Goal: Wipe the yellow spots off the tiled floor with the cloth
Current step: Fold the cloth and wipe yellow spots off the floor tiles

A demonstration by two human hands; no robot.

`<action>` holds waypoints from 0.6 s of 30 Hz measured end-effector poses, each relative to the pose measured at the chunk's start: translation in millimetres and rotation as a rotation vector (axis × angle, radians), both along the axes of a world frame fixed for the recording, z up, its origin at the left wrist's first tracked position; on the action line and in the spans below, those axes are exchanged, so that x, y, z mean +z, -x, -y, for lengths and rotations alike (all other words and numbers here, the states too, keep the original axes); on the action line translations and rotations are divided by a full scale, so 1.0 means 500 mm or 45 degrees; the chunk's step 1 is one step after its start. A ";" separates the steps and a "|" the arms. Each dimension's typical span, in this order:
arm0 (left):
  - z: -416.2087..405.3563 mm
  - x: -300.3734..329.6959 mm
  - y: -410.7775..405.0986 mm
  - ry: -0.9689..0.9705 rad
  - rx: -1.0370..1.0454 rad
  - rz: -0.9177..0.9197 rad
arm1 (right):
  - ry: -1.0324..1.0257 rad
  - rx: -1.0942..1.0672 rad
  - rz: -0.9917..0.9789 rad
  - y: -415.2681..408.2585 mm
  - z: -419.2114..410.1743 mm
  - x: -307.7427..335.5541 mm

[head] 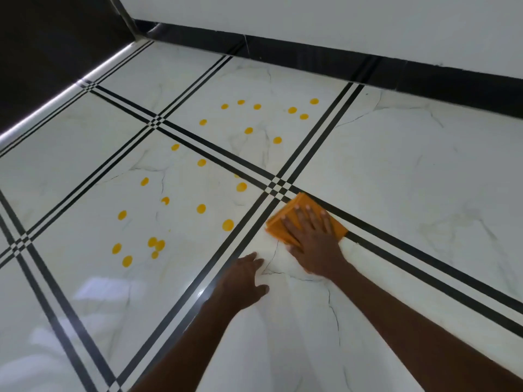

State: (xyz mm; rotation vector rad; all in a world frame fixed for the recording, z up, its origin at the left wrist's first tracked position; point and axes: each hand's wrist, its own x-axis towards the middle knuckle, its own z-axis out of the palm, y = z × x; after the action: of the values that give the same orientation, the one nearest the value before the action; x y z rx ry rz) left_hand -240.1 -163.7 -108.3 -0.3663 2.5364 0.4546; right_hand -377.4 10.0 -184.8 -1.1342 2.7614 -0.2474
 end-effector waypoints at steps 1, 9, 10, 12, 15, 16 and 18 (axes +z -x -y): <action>0.004 0.003 -0.003 -0.006 0.005 -0.002 | 0.017 0.014 -0.010 -0.008 -0.040 -0.001; 0.005 0.081 0.068 -0.051 -0.031 0.244 | 0.284 -0.431 0.231 0.119 -0.106 0.132; 0.010 0.104 0.090 -0.044 -0.047 0.260 | 0.285 -0.450 0.213 0.119 -0.101 0.149; 0.014 0.160 0.135 0.016 -0.125 0.258 | 0.164 -0.466 0.212 0.113 -0.102 0.163; 0.015 0.269 0.183 0.137 -0.249 0.199 | -0.058 -0.423 0.274 0.089 -0.106 0.151; 0.014 0.308 0.192 0.161 -0.265 0.166 | -0.062 -0.436 0.313 0.081 -0.105 0.149; 0.016 0.360 0.202 0.191 -0.293 0.109 | -0.006 -0.491 0.378 0.071 -0.098 0.164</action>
State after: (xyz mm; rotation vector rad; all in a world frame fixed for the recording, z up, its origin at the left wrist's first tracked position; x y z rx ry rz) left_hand -341.2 -171.5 71.9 -0.1419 2.4963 0.1584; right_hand -413.0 59.2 -102.6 -0.5024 2.6793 -0.4137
